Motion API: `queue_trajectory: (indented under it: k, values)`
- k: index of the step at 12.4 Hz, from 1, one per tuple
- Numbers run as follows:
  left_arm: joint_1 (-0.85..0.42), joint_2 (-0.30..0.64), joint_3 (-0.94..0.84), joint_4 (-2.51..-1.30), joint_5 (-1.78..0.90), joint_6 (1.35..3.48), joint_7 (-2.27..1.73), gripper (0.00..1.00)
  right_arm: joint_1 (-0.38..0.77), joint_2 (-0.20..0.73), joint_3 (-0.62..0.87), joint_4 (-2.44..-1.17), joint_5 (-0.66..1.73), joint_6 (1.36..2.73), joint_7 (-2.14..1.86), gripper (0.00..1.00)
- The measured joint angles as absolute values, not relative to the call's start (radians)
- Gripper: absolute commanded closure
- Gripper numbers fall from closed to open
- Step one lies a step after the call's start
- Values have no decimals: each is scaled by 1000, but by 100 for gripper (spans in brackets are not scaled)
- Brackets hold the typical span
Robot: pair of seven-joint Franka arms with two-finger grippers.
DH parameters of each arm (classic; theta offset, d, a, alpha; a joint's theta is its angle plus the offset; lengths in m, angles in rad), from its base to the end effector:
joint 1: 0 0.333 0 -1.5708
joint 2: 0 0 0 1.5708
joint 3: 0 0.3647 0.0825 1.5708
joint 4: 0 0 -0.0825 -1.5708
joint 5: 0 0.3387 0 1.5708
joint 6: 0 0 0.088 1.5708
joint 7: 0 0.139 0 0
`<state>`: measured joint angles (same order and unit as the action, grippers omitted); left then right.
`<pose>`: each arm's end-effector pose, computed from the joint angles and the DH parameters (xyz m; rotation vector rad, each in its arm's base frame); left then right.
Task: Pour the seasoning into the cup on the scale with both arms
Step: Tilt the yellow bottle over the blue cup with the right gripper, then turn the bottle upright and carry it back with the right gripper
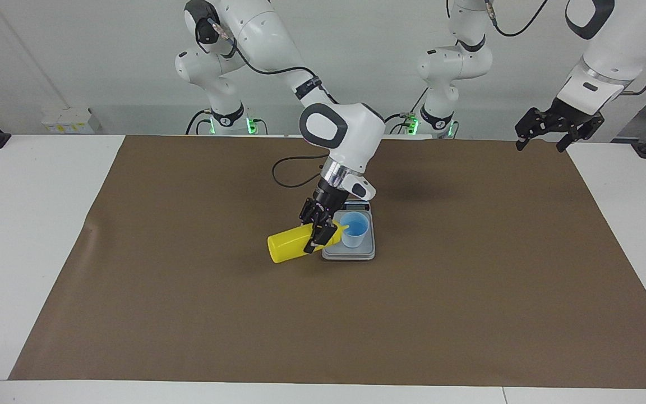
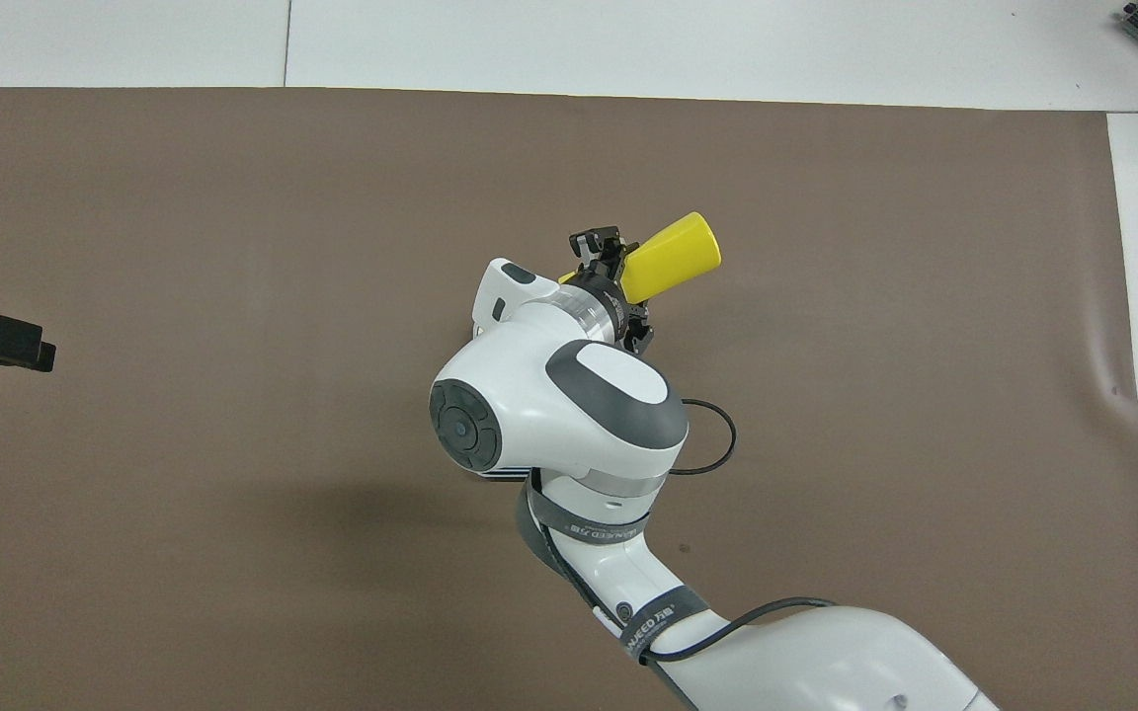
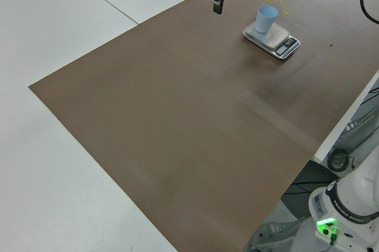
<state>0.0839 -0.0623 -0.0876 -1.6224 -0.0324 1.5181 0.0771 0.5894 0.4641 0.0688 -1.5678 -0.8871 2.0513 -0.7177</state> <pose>0.4796 -0.0080 0.6456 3.1099 -0.1269 -0.0642 0.5826 0.3593 0.4340 1.4927 1.8616 -0.0003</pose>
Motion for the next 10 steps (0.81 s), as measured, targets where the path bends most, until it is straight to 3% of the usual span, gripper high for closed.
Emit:
queue_trajectory:
  k: [6,10]
  values:
    - [84,-62,-88,-1622,-32,1518,77,0,515,378,68,-1577,-637,2059,-718,100]
    - [84,-62,-88,-1622,-32,1518,77,0,428,278,68,-1675,-427,2156,-720,100]
